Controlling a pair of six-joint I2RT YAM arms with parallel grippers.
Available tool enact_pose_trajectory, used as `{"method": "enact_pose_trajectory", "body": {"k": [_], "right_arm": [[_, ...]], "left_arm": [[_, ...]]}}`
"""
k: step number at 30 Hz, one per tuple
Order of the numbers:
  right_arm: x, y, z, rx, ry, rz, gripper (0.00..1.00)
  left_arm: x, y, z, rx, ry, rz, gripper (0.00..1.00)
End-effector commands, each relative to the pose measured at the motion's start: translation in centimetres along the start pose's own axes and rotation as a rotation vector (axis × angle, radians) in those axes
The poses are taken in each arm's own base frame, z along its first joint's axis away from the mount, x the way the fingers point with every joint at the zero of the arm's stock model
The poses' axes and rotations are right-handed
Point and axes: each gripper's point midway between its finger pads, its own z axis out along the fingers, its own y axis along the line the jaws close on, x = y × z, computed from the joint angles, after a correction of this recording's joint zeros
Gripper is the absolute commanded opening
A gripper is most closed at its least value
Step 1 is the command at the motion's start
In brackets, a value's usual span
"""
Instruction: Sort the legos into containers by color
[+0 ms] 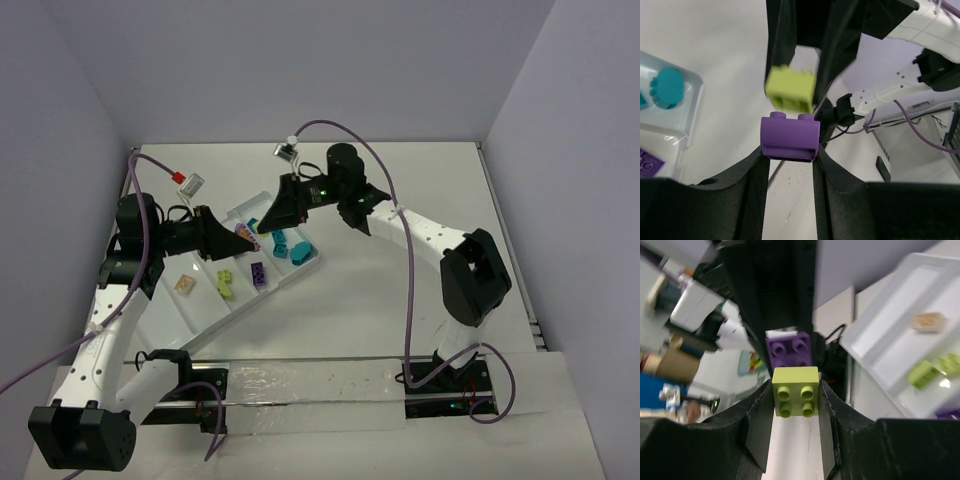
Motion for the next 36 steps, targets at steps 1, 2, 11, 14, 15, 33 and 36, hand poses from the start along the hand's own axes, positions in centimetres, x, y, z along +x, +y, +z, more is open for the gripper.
{"method": "enact_pose_trajectory", "body": {"k": [1, 2, 11, 14, 15, 33, 36], "right_arm": [[-4.2, -3.7, -6.5, 0.245, -0.250, 0.046, 0.00], [-4.5, -4.3, -7.7, 0.283, -0.284, 0.061, 0.00], [-2.3, -9.5, -14.1, 0.691, -0.371, 0.106, 0.00], [-1.6, -9.3, -14.6, 0.714, -0.372, 0.092, 0.00], [-1.6, -9.2, -14.6, 0.716, -0.371, 0.085, 0.00], [0.1, -10.1, -14.7, 0.731, -0.334, 0.125, 0.00], [0.2, -10.1, -14.6, 0.730, -0.332, 0.125, 0.00]], "left_arm": [[-0.2, 1.0, -0.6, -0.098, -0.037, 0.060, 0.00], [-0.1, 1.4, -0.6, -0.110, -0.042, 0.048, 0.00], [-1.3, 10.8, -0.3, -0.499, -0.141, -0.217, 0.00], [-0.3, 15.6, -1.1, -0.740, -0.166, -0.300, 0.00], [-0.2, 16.2, -1.2, -0.768, -0.172, -0.308, 0.00], [1.0, 20.3, 0.8, -0.857, -0.153, -0.332, 0.66], [1.0, 20.2, 1.1, -0.852, -0.137, -0.322, 0.89]]}}
